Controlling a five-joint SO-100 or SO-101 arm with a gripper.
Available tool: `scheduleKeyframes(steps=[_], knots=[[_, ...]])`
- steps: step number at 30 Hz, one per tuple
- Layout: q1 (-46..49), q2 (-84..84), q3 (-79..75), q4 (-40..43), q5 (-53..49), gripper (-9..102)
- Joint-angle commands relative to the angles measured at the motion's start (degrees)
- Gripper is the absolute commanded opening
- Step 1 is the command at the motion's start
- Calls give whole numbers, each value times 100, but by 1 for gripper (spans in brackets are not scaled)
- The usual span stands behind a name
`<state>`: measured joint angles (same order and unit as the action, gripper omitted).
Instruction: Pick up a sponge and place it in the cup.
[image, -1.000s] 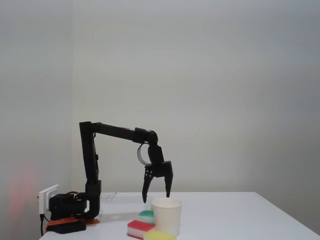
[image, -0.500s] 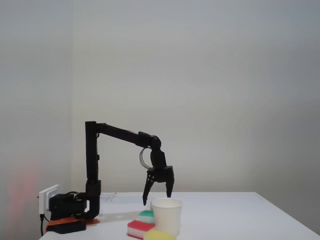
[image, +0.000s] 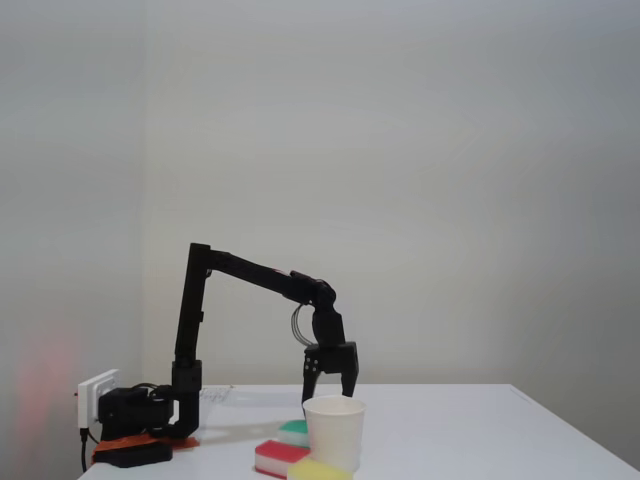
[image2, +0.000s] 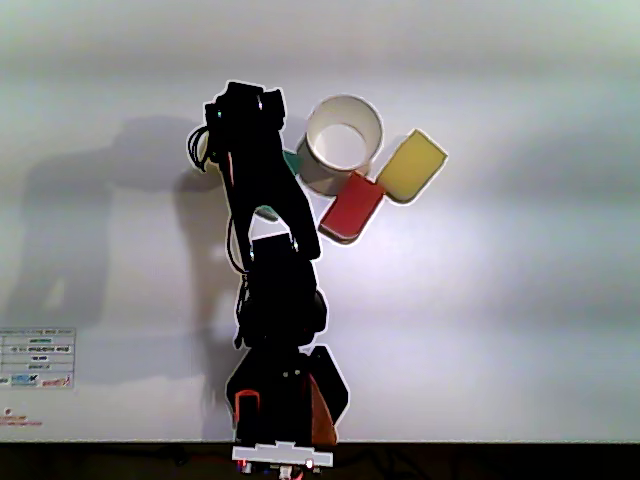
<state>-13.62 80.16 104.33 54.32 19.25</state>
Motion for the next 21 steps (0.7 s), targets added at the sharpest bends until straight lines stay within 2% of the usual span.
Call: scheduleKeyframes(steps=[1,5,13,21], knots=[[-123,123,-167,35,185,12],[-185,167,-53,44,334,0],[-141,510,272,88,343,0],[44,1195,149,633,123,0]])
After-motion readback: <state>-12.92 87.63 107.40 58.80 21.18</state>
